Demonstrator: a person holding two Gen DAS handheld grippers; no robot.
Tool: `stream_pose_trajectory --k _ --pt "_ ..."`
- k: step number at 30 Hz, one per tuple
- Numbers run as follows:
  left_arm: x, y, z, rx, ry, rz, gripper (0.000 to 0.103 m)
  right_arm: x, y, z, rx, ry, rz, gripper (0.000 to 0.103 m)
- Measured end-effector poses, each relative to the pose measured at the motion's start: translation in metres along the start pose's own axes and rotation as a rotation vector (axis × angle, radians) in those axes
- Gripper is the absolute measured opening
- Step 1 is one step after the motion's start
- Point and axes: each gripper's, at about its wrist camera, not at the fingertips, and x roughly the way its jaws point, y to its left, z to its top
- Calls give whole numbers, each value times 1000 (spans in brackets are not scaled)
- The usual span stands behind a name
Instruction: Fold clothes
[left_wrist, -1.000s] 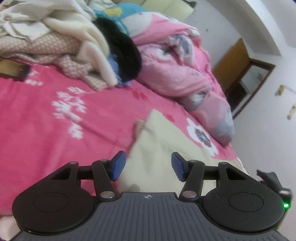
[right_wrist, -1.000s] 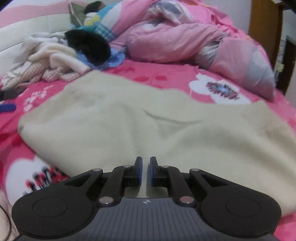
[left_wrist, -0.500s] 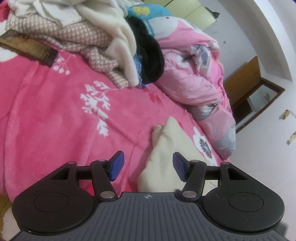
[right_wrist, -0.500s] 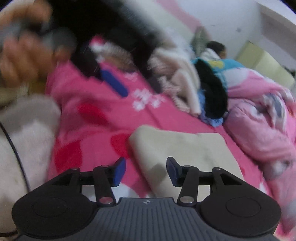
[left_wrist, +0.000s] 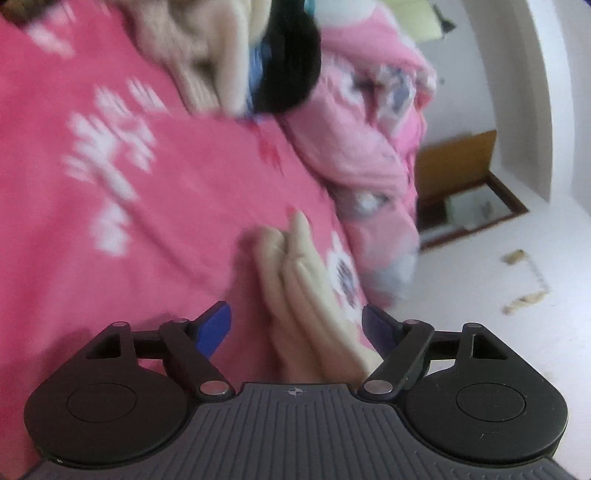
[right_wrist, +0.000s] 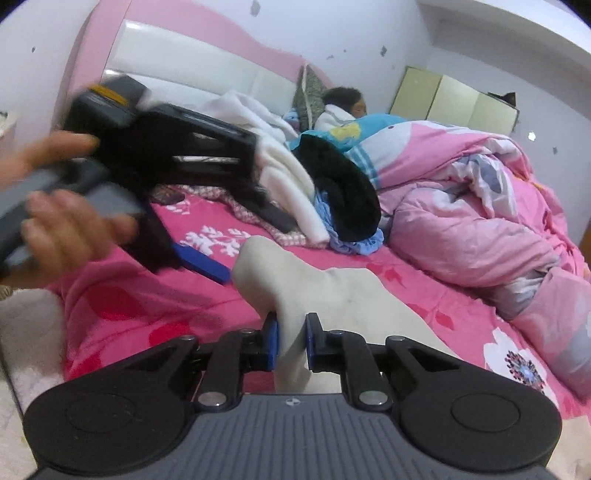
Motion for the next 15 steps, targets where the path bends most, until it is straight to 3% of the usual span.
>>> stream_pose_trajectory --k 9,11,13,15 --pt "72 -10 30 45 200 84 75 2 3 0 -13 -10 12 15" --pt "86 -13 29 79 225 122 67 0 2 -1 -3 -15 15 15" --pt "97 -12 29 69 247 131 37 -1 -1 -1 7 -20 16 15" --pt "103 -14 29 56 244 141 23 -3 -4 -1 23 -27 11 15"
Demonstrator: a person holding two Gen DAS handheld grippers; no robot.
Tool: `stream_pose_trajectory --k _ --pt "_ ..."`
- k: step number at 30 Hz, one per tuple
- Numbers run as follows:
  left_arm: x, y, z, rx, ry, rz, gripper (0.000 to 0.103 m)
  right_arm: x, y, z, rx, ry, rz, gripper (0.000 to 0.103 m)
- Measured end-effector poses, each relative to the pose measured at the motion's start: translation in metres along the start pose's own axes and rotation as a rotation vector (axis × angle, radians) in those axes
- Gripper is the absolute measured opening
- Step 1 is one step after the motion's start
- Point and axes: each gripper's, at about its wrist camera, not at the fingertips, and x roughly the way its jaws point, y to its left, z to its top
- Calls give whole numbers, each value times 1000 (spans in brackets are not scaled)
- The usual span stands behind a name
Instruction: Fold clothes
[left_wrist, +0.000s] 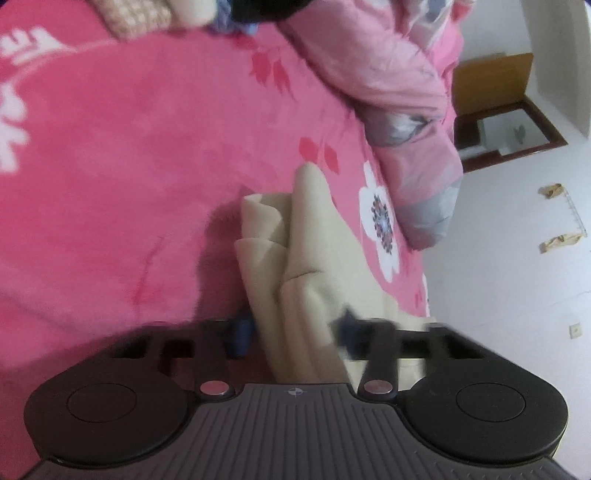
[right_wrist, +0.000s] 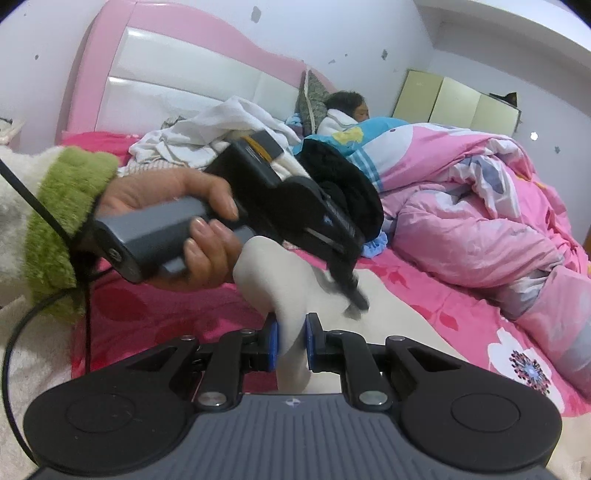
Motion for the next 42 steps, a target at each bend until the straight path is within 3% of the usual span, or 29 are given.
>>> stream_pose_trajectory --k 6,15,21,24,26,28,32,34,36,39,42 --pt "-13 -45 -8 78 -99 59 14 -22 -27 0 103 -67 -45 14" --pt "7 -188 -46 318 -184 96 13 -96 -92 -18 290 -248 -178 15" --pt "83 -283 -99 511 -110 123 14 -159 -153 -61 475 -323 -311 15" --pt "138 -307 -130 603 -23 131 27 -183 -184 -98 594 -316 -394 15" --pt "169 -316 -146 647 31 146 34 -186 -204 -132 726 -276 -417 15" --pt "181 -313 -156 658 62 98 36 -187 -225 -168 861 -232 -436 15" --pt "152 -302 -166 687 55 -10 37 -185 -257 -234 1235 -228 -311 15" --pt "129 -297 -170 762 9 34 41 -187 -270 -256 1372 -251 -238 15" --pt "105 -288 -183 864 -3 92 44 -193 -276 -255 1395 -284 -199 18" --pt "81 -263 -212 1015 36 191 47 -195 -288 -250 1439 -299 -164 22" --pt "72 -236 -244 1113 59 237 51 -194 -300 -249 1475 -299 -127 23"
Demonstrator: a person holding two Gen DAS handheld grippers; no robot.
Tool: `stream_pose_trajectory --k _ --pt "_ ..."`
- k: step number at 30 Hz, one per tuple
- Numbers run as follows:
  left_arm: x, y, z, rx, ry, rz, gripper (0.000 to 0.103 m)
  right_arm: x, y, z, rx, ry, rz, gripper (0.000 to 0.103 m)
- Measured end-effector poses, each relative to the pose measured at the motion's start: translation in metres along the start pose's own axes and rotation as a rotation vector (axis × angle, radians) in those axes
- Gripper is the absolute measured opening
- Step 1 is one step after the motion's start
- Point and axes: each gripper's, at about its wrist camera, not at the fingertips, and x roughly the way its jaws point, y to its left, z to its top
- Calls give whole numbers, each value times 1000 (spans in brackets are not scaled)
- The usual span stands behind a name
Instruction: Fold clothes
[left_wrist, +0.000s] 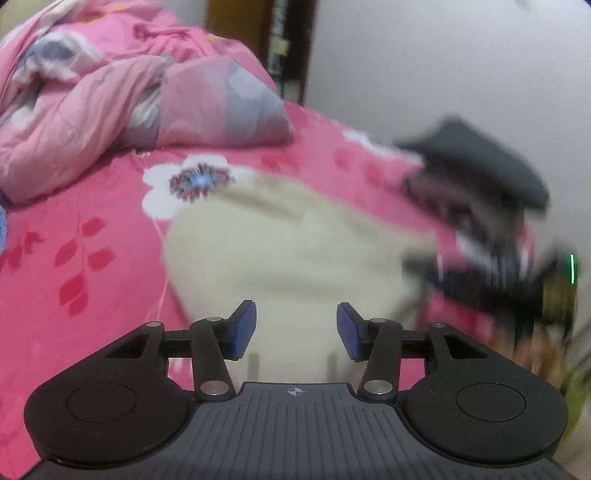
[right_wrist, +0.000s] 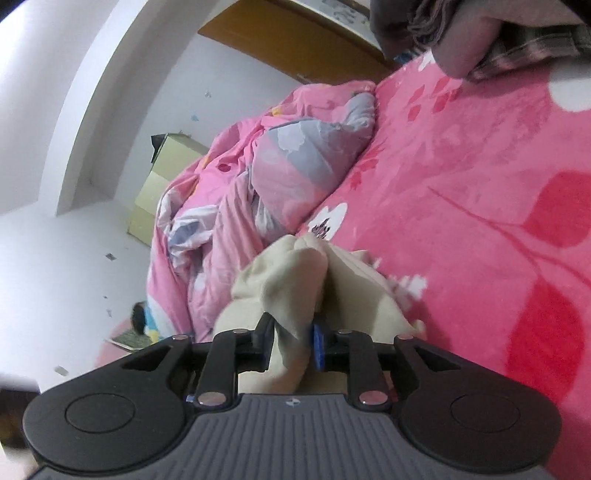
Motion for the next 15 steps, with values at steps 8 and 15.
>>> stream_pose_trajectory --k 8,15 --pt "31 -42 -53 134 -35 238 53 14 19 17 -60 64 -65 35" --pt "30 -27 -63 -24 -64 307 41 -16 56 18 -254 -36 -77 11"
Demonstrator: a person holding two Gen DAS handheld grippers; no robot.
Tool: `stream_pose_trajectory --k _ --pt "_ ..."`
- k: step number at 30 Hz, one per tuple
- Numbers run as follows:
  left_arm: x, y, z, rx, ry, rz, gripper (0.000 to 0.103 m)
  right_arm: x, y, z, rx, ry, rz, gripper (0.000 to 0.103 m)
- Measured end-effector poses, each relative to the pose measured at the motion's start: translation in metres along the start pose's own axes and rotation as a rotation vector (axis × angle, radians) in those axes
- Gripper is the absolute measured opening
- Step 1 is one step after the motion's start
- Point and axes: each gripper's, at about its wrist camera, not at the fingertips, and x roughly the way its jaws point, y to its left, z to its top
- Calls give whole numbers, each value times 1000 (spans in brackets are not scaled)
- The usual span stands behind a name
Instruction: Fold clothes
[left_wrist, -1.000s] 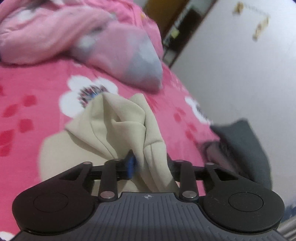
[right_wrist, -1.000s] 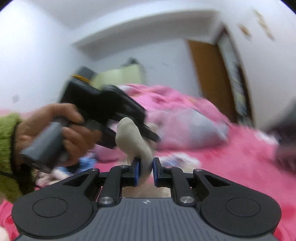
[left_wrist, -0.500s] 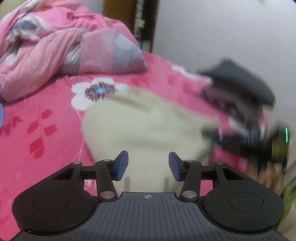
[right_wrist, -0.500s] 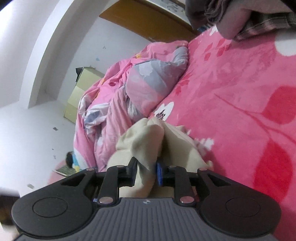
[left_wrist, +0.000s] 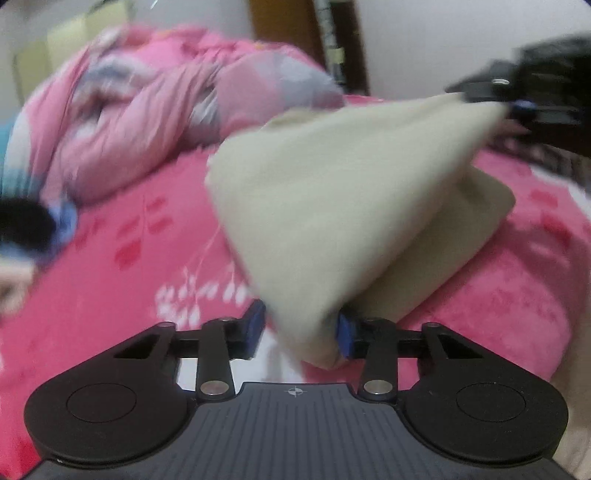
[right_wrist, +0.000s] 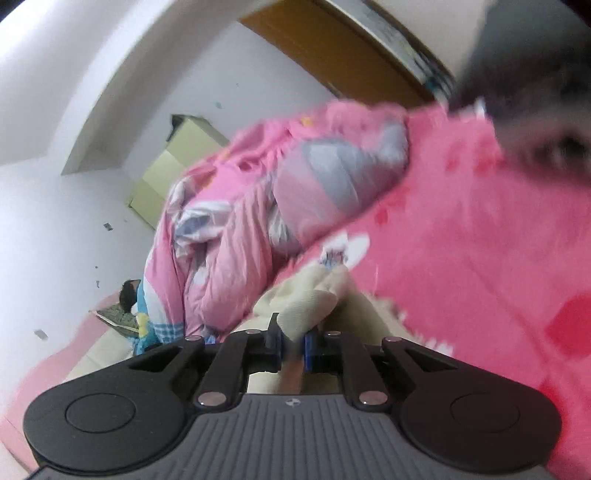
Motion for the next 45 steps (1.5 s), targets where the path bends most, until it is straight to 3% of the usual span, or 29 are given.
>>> stream_pose_trajectory --k 4,7,10,14,19,23,26,27,28,31,35,41,45 --pt "10 7 -3 -60 48 -27 41 20 -53 -26 86 122 -129 11" --pt "11 3 -6 -42 51 -24 41 17 -76 -35 237 125 -95 11" --pt "-4 6 -10 -9 34 -41 42 15 -63 -32 154 147 -119 16" --pt "-32 15 -18 37 -7 -82 45 -17 -54 -17 98 116 -96 30" --pt "-65 36 -2 -30 -144 -132 45 -57 -17 5 -139 -7 -164 25" --pt "-44 14 28 42 -213 -164 45 -45 40 6 -390 -40 -89 20" --pt "-7 -7 31 110 -126 -150 44 -24 52 -10 -479 20 -114 19" --pt "2 -8 26 113 -107 -137 45 -16 42 -19 -477 57 -162 19" --pt "10 -6 19 108 -95 -129 46 -8 30 -28 -469 97 -216 19" --pt "12 5 9 56 -106 -182 48 7 -17 -55 -346 199 -254 18" --pt "13 11 9 51 -100 -196 49 4 3 -40 -370 247 -290 20" --pt "13 23 3 10 -98 -219 49 -1 63 -17 -477 116 -148 19" --pt "13 25 -3 -3 -109 -229 51 61 23 -56 -537 336 -275 20"
